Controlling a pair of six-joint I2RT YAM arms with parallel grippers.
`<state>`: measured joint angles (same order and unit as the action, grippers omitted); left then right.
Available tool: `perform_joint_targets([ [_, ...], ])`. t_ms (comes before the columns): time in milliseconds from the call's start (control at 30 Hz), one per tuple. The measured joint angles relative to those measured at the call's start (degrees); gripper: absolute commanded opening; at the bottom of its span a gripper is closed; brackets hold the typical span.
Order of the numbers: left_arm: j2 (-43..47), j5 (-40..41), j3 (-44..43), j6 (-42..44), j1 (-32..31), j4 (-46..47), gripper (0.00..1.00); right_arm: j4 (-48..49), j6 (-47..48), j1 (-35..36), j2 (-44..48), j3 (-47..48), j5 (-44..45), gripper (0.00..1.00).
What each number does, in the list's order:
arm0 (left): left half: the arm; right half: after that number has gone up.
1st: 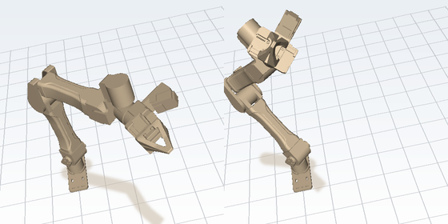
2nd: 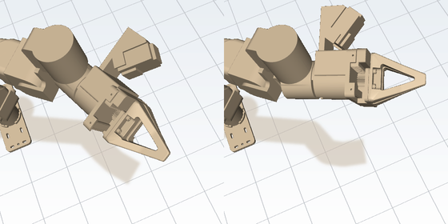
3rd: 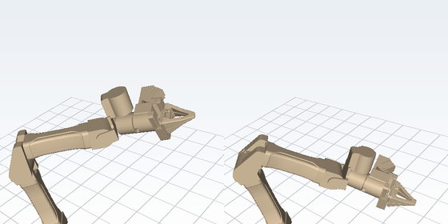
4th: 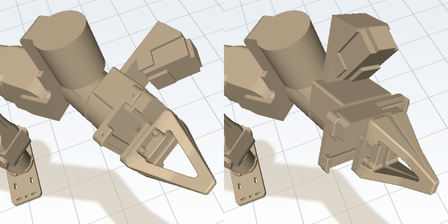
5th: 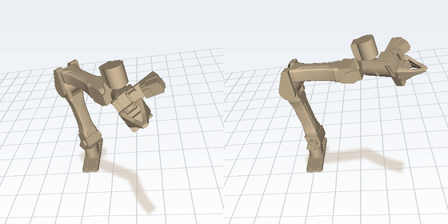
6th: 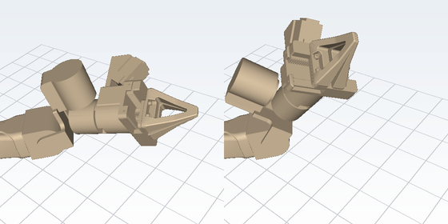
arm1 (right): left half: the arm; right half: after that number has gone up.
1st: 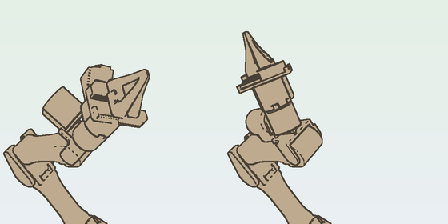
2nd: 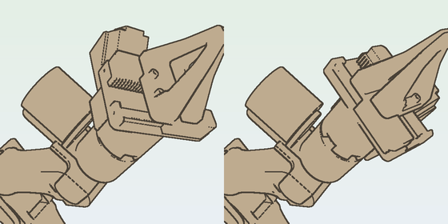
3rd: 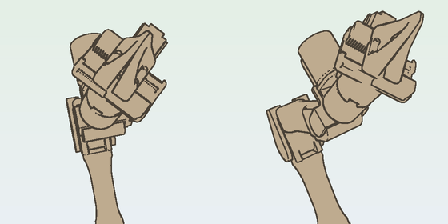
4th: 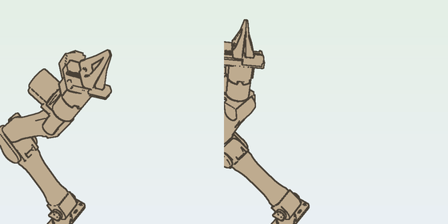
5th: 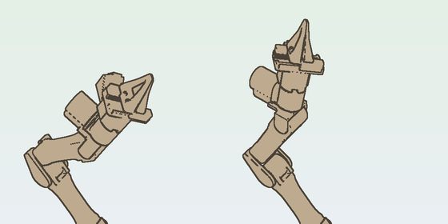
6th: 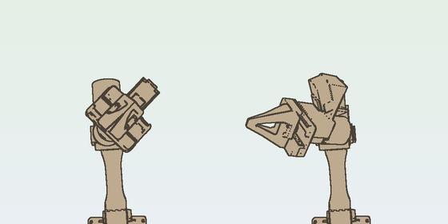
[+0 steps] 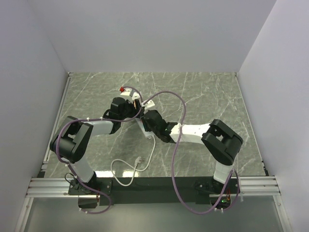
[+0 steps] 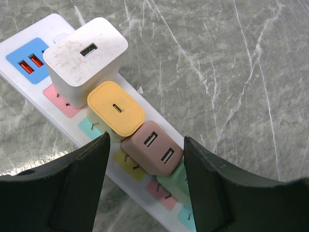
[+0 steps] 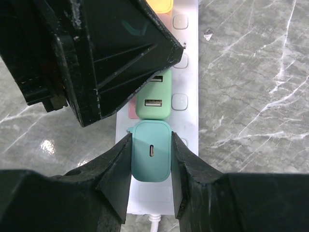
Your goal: Insert the plug
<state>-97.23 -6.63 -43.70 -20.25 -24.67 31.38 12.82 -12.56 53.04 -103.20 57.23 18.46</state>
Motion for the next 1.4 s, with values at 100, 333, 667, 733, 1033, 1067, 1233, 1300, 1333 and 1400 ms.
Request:
perform_joint_targets([
  [100, 0.0, 0.0, 0.0, 0.0, 0.0, 0.0, 0.68, 0.4, -0.1, 0.5, -0.3, 0.0, 0.8, 0.0],
  [333, 0.0, 0.0, 0.0, 0.0, 0.0, -0.1, 0.68, 2.8, -1.1, 1.0, -1.0, -1.4, 1.6, 0.0],
  [667, 0.0, 0.2, 0.0, 0.0, 0.2, -0.2, 0.68, 4.6, -2.4, 1.4, -2.6, -1.3, 1.7, 0.0],
  [733, 0.0, 0.3, 0.0, 0.0, 0.3, -0.3, 0.68, 4.5, -2.5, 1.6, -2.8, -0.8, 1.7, 0.0],
  [1033, 0.7, 0.6, 0.1, -0.2, 0.3, -1.4, 0.75, -1.4, -3.0, 1.8, -1.5, 2.1, 2.2, 0.27],
  [1067, 0.9, 0.6, 0.1, -0.3, 0.3, -1.9, 0.77, -2.2, -3.0, 1.8, -1.2, 2.3, 2.1, 0.34],
  [1233, 2.0, 0.7, 0.2, -0.5, 0.3, -2.8, 0.83, -6.6, -3.0, 1.9, 0.6, 2.1, 0.8, 0.53],
  [1300, 2.6, 1.0, 0.4, -0.5, 0.2, -3.2, 0.85, -8.3, -2.8, 1.8, 0.9, 1.3, 0.2, 0.59],
  [1333, 3.0, 1.2, 0.4, -0.5, 0.2, -3.4, 0.86, -9.2, -2.6, 1.8, 1.1, 0.7, -0.1, 0.6],
  [1400, 4.2, 1.6, 0.5, -0.5, 0.2, -3.4, 0.88, -10.1, -2.4, 1.7, 1.7, 0.1, -0.4, 0.64],
])
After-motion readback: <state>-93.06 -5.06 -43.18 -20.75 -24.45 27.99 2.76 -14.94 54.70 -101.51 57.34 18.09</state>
